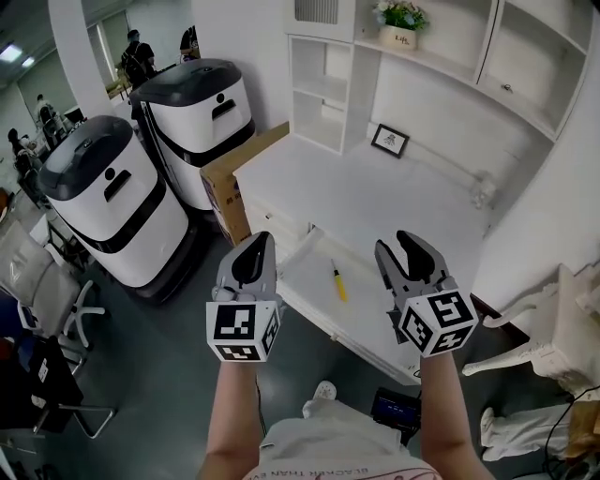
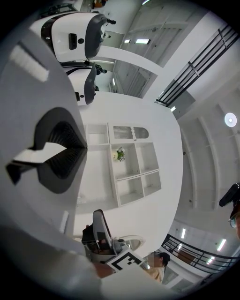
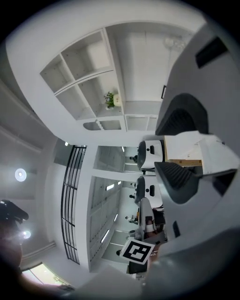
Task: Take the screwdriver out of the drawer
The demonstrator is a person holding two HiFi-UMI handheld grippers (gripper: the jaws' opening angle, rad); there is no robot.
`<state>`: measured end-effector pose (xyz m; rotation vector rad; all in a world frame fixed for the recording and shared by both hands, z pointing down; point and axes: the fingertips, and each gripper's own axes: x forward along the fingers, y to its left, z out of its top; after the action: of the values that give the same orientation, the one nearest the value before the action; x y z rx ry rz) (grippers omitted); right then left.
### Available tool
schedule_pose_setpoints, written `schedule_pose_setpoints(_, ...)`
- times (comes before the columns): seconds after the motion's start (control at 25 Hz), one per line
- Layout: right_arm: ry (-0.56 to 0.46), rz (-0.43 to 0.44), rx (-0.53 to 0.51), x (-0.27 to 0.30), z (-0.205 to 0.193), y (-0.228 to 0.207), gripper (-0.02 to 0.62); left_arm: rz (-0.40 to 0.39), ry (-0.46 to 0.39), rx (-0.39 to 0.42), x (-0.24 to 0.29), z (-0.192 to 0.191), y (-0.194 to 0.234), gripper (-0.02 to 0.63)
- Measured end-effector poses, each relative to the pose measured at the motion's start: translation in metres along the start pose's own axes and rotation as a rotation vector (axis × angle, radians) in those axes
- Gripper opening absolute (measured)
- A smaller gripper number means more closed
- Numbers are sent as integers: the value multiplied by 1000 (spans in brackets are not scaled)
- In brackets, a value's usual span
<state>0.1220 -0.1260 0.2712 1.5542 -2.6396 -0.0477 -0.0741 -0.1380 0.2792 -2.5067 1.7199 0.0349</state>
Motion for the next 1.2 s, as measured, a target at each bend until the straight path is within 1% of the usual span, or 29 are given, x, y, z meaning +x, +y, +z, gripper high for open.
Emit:
schedule_pose_setpoints(0.08, -24, 0, 28, 12, 1, -14, 228, 4, 10, -2, 16, -3, 2, 5)
schedule_pose_setpoints(0.12, -41, -7, 43, 17, 2, -21, 264, 7, 16, -2, 23, -5, 2, 5)
schedule_pose_setpoints(0.16, -55, -15, 58, 21, 3, -29, 288, 9, 21, -3, 30, -6, 4, 5)
schedule_pose_setpoints(0.2, -57, -20, 78, 25, 2, -35, 298, 12, 27, -5, 35, -8, 5, 5)
schedule_pose_setpoints(0.36, -2, 16, 164, 42, -8, -44, 298, 23, 50, -16, 54, -17, 9, 5)
schedule_pose_setpoints(0.48, 28, 20, 165, 56, -16, -49, 296, 19, 69, -14, 67, -24, 10, 5)
schedule_pose_setpoints(0.76, 146, 1, 173, 87, -55, -54, 296, -10, 103, 0, 93, -39, 17, 5)
schedule_pose_setpoints(0.96, 241, -27, 175, 107, -89, -59, 296, -49, 135, -3, 113, -54, 23, 5)
schedule_pose_setpoints(1.2, 388, -25, 210, 131, -145, -53, 295, -77, 179, -30, 134, -80, 35, 5)
